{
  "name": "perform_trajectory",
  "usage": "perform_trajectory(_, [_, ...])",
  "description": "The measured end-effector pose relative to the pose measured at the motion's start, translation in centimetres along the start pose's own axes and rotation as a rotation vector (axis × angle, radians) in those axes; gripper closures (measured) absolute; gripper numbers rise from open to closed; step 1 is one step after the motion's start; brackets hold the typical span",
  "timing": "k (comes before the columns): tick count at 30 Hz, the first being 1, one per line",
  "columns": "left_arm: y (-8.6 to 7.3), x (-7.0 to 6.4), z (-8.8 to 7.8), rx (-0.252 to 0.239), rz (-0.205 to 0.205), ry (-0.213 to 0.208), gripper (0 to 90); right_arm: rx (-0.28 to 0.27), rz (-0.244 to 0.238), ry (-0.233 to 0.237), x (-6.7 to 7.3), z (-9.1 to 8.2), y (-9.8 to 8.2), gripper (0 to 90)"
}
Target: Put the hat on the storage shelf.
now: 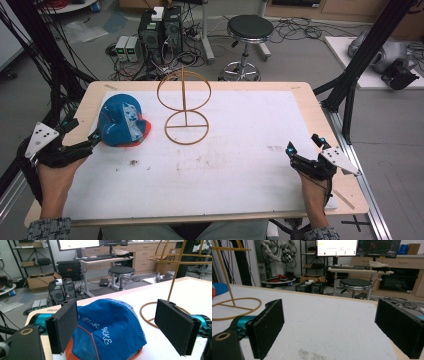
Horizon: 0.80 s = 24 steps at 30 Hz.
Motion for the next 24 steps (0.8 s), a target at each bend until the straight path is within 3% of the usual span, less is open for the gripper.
perform_trajectory(10, [0.4,-0.2,1.0,-0.007,-0.011,-0.011,19.2,0.012,-0.006,-0.002,-0.3,-0.6,-0.3,7.9])
perform_trajectory(20, [0.7,-1.0,3.4,-0.018,-0.008,-0.026,19.8,0.029,-0.013,-0.016,-0.8,-1.6,-0.8,7.9])
perform_trajectory(24, [0.7,-1.1,4.1,-0.02,-0.01,-0.034,20.6,0.04,-0.038,-0.008,-0.6,-1.9,-1.0,7.9])
Point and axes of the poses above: each handheld gripper's, and its own axes: z roughly forward along the jaws, y roughly out of its top, x roughly to its left, the point moved 9 cm from there along z, roughly forward along the jaws
